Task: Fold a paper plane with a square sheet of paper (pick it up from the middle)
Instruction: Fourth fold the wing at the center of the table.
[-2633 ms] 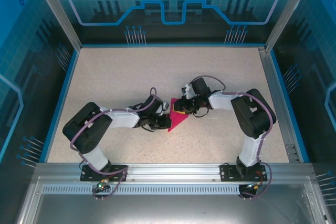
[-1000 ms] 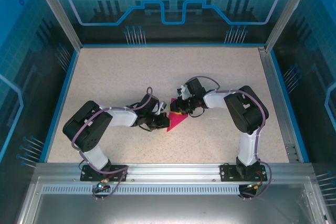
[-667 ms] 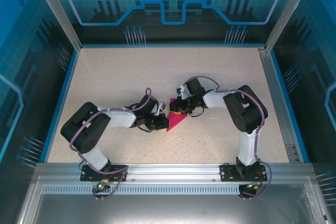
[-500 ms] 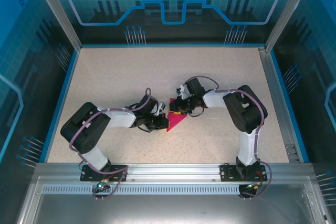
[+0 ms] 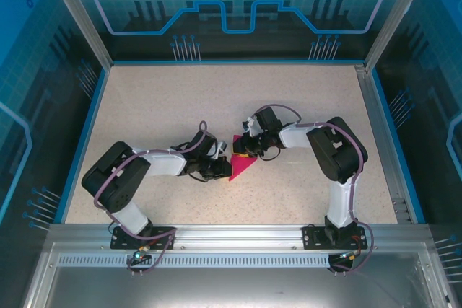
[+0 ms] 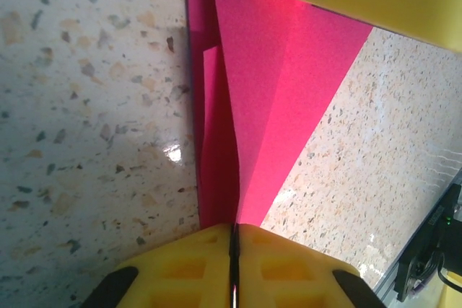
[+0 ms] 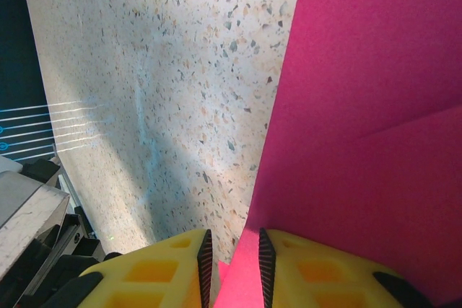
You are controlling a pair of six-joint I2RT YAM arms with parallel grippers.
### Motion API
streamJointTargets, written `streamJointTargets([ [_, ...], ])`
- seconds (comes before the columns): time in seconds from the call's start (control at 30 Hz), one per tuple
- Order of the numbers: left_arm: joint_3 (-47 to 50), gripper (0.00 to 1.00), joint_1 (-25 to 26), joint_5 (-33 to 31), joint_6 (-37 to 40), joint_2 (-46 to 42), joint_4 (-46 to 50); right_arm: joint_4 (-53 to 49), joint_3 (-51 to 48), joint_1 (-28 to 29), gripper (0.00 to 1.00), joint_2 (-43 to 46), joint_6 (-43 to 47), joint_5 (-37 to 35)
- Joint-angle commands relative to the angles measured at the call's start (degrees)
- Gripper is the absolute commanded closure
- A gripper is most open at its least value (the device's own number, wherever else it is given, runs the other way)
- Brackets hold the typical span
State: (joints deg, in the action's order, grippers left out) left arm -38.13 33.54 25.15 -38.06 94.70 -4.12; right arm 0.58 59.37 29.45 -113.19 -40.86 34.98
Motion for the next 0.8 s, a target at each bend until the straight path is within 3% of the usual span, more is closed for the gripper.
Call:
streamJointTargets([
  [0.0,1.24,0.92,0.26,0.19,-0.08,-1.18,3.79,-3.1,-0.92,-0.38,0.73,-3.56,1.57,-3.86],
  [0.13,0.29,0.98,0.55,0.68,0.05,0.05,5.2,-3.04,-1.02,-0.37,0.73,-3.84,1.65,-3.87],
  [0.33,-0.44,0.91,1.24,-0.09,0.03,1.54,8.46,-3.23,-1.18,-0.36,0.73,-3.9,1.75,-4.09],
  [0.6,-1.14,0.98,1.46,-0.5,0.47,1.93,12.88,-3.63,-1.37,-0.37,0.73,-3.99,1.93,-4.62],
  [0.77,-0.92,0.88,1.55,0.51,0.48,1.3,13.09,-3.79,-1.45,-0.37,0.73,-4.02,1.93,-4.87],
])
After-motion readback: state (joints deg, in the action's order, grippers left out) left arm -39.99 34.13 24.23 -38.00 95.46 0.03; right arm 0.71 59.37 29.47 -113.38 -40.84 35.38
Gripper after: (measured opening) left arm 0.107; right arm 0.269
